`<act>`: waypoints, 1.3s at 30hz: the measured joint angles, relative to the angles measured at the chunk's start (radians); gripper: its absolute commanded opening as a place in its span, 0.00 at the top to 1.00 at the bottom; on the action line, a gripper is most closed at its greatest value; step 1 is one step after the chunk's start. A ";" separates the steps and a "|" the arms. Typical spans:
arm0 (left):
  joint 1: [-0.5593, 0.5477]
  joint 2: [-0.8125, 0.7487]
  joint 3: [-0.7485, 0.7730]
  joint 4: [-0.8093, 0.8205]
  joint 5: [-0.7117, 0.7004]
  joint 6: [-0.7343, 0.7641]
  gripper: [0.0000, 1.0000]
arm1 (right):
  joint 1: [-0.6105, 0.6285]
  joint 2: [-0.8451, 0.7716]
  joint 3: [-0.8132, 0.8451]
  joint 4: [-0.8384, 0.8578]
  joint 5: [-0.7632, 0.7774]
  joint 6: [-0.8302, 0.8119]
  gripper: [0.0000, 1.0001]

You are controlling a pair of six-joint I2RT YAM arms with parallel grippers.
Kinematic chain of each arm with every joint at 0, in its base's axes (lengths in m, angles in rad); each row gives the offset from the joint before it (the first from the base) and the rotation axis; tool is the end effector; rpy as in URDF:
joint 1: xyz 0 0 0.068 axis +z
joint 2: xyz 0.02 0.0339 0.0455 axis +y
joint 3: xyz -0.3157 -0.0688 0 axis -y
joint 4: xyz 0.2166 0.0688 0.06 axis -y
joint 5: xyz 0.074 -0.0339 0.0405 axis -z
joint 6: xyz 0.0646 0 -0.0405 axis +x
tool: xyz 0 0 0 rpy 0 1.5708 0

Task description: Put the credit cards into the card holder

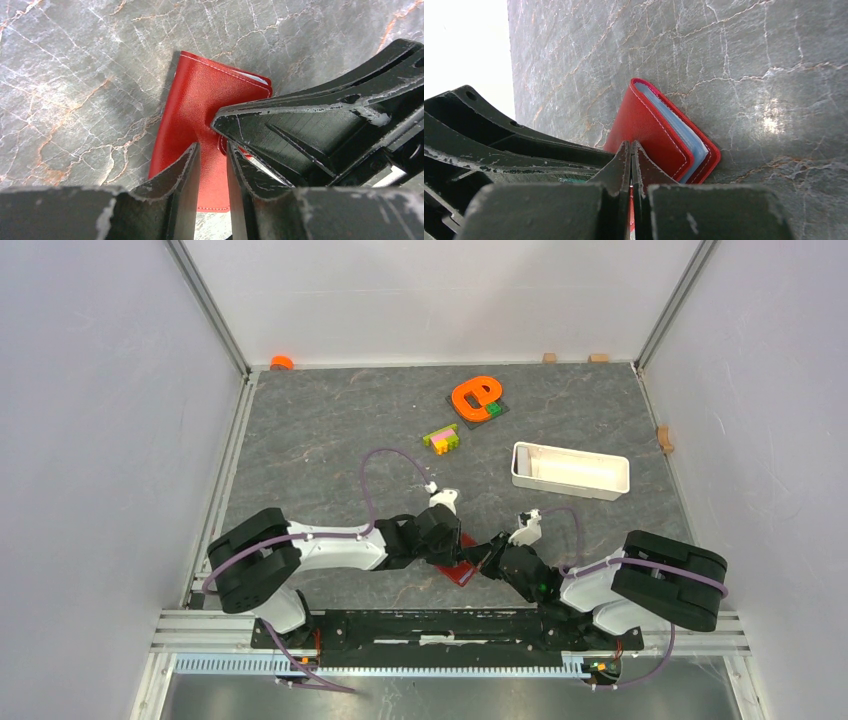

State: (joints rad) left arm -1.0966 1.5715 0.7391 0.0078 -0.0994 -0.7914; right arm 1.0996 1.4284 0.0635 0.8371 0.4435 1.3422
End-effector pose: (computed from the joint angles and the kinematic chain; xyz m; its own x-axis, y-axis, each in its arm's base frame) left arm 0.1446 -0.2678 0.2079 -0.8435 0.0933 -0.5290 0.3621 0.8262 -0.4317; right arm 0.1121 0.1590 0.1596 -0.6718 0.6194 -0.4063 0.0784 0.6048 0.7925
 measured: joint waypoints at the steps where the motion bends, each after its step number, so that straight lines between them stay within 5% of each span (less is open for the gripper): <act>1: -0.004 0.005 0.011 -0.016 -0.011 0.001 0.67 | 0.000 0.000 0.000 -0.001 0.001 0.000 1.00; 23: -0.040 0.062 0.106 -0.142 -0.099 0.000 0.76 | 0.056 -0.092 0.100 -0.280 0.111 -0.035 1.00; 33: -0.044 0.036 0.080 -0.084 -0.068 -0.002 0.63 | 0.055 -0.283 0.288 -0.885 0.170 -0.224 0.57; 39: -0.043 -0.038 0.051 -0.105 -0.038 -0.001 0.48 | 0.015 -0.344 0.330 -1.176 0.180 -0.334 0.50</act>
State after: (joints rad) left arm -1.1397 1.5337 0.7906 -0.0975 -0.1371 -0.7925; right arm 1.1149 1.0847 0.3935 -0.3389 0.6235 1.0080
